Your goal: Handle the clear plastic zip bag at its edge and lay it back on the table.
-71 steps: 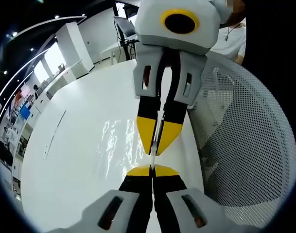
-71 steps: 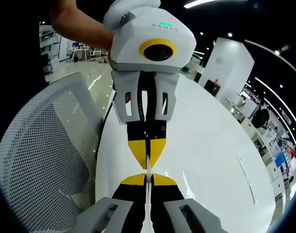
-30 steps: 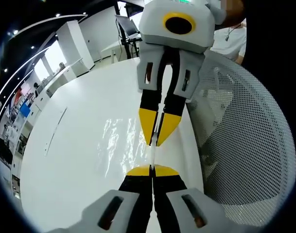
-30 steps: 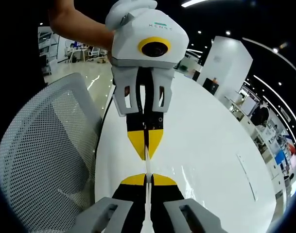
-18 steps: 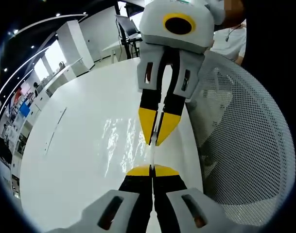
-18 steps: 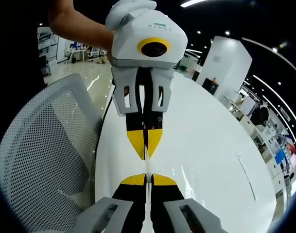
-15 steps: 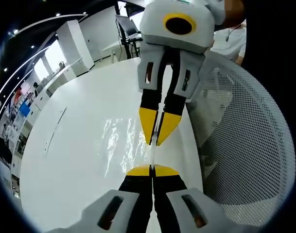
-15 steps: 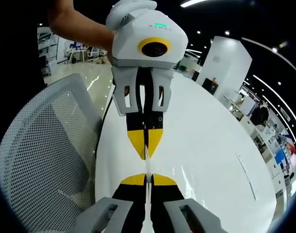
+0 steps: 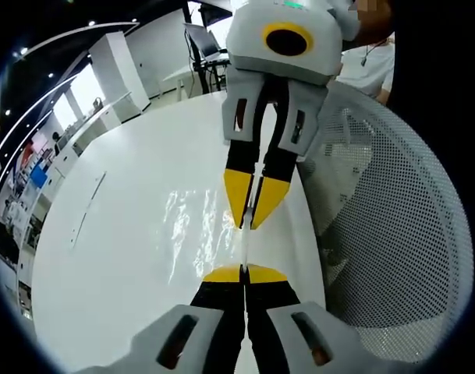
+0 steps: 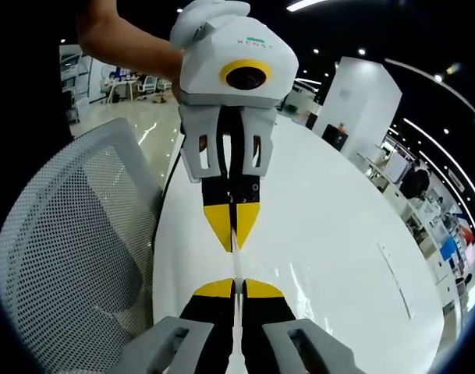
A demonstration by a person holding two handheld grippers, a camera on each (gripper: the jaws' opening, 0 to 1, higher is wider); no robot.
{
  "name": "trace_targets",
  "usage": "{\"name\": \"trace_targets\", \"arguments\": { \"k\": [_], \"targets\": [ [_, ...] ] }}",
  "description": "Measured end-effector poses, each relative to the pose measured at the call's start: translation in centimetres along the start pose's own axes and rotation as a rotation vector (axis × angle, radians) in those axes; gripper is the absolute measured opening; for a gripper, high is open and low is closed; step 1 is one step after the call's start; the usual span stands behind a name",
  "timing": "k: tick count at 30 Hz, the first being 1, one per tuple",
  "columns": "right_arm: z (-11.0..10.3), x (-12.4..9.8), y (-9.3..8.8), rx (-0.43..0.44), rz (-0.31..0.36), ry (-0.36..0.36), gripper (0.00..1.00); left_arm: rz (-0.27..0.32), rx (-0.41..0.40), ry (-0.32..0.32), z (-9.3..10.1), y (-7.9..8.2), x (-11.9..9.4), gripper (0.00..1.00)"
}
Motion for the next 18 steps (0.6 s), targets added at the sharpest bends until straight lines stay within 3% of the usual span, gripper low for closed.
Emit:
{"name": "trace_targets", "arguments": {
  "k": [18],
  "targets": [
    [-0.07, -0.12, 0.01, 0.009, 0.003, 0.002, 0.0, 0.002, 0.0, 0.005, 0.12, -0.1, -0.17, 0.0]
  ]
}}
Point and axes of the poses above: the point that each gripper's makers call its tool centre point, and the gripper's own axes: x roughly forward along the fingers, z roughly to its right, y roughly out of its top, the point moved 8 cm from there along -x, roughly backward along the fingers, and after that the axes turned 1 degree about -y, right-handed, at the moved point
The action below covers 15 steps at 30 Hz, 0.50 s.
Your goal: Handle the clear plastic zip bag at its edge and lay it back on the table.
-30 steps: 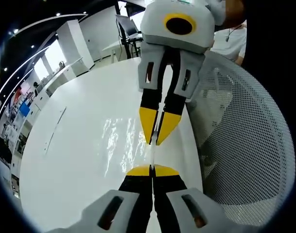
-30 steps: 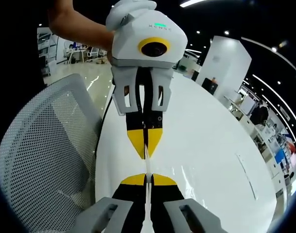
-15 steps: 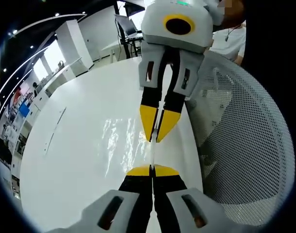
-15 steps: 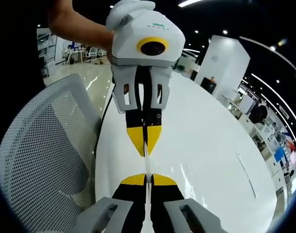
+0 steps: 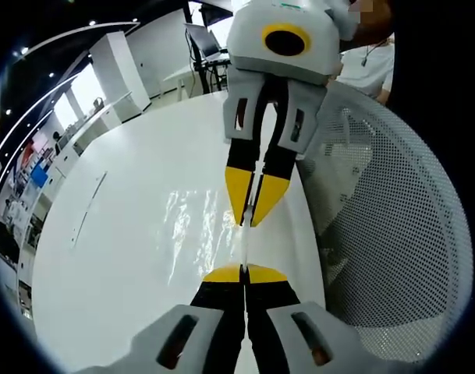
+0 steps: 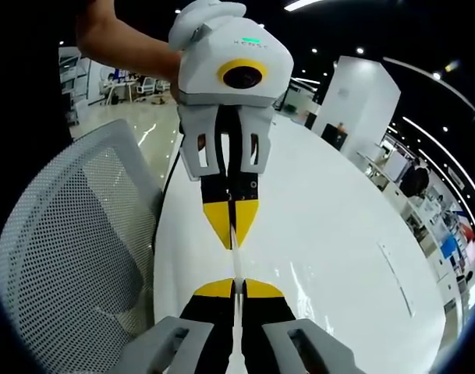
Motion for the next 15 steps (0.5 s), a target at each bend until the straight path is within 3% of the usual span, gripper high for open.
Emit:
{"name": "trace_targets", "arguments": {
  "k": [15],
  "targets": [
    [0.05, 0.01, -0.01, 0.005, -0.003, 0.0, 0.0, 0.0, -0.005, 0.004, 0.08, 0.0, -0.26, 0.0]
  ]
}}
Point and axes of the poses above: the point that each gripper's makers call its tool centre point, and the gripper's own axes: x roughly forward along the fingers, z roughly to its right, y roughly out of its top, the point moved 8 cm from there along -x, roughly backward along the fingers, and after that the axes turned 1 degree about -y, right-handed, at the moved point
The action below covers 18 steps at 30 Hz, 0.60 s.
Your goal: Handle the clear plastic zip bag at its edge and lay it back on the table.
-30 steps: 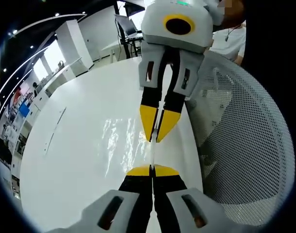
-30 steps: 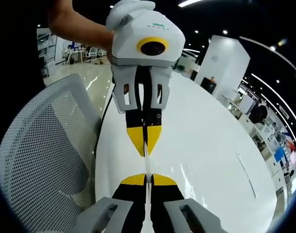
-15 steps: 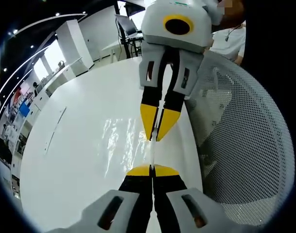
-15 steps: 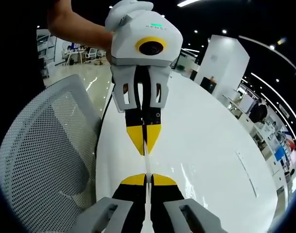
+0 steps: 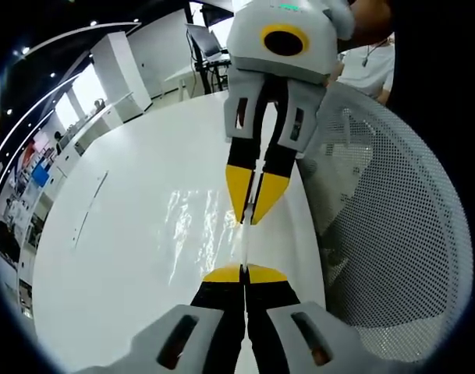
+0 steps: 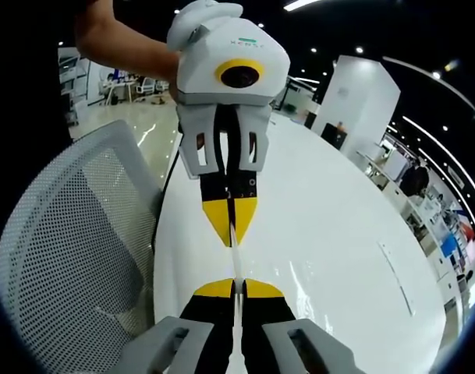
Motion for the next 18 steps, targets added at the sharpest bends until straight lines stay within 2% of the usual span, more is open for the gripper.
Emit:
{"name": "trace_targets", "arguments": {
  "k": [18],
  "targets": [
    [0.13, -0.16, -0.33, 0.011, -0.002, -0.005, 0.0, 0.0, -0.031, 0.002, -0.25, -0.33, -0.13, 0.0]
  ]
}}
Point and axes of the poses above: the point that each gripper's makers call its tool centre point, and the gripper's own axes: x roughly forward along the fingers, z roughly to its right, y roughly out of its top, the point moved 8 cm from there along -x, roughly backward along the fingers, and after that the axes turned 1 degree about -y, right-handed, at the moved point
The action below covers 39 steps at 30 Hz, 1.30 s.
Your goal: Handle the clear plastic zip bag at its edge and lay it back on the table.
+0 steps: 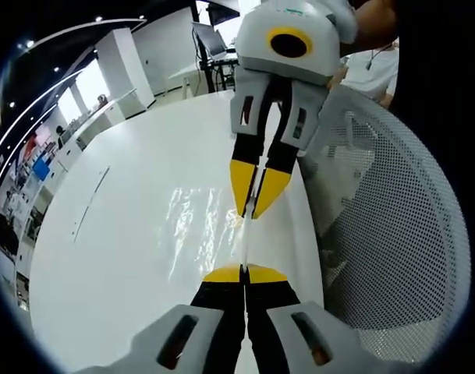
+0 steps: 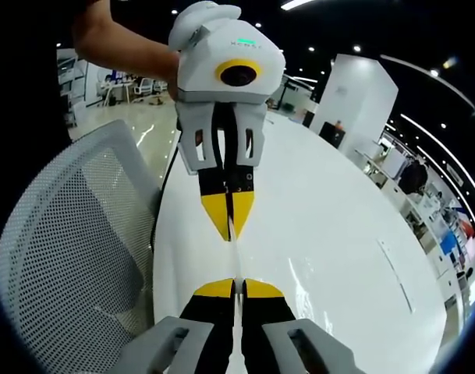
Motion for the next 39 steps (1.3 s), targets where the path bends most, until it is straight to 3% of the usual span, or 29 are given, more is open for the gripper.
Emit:
{"name": "trace_targets", "arguments": {
  "k": [39],
  "targets": [
    [0.11, -0.59, -0.55, 0.015, -0.009, -0.011, 0.0, -0.007, -0.007, 0.001, -0.04, -0.39, -0.53, 0.0]
  ]
}}
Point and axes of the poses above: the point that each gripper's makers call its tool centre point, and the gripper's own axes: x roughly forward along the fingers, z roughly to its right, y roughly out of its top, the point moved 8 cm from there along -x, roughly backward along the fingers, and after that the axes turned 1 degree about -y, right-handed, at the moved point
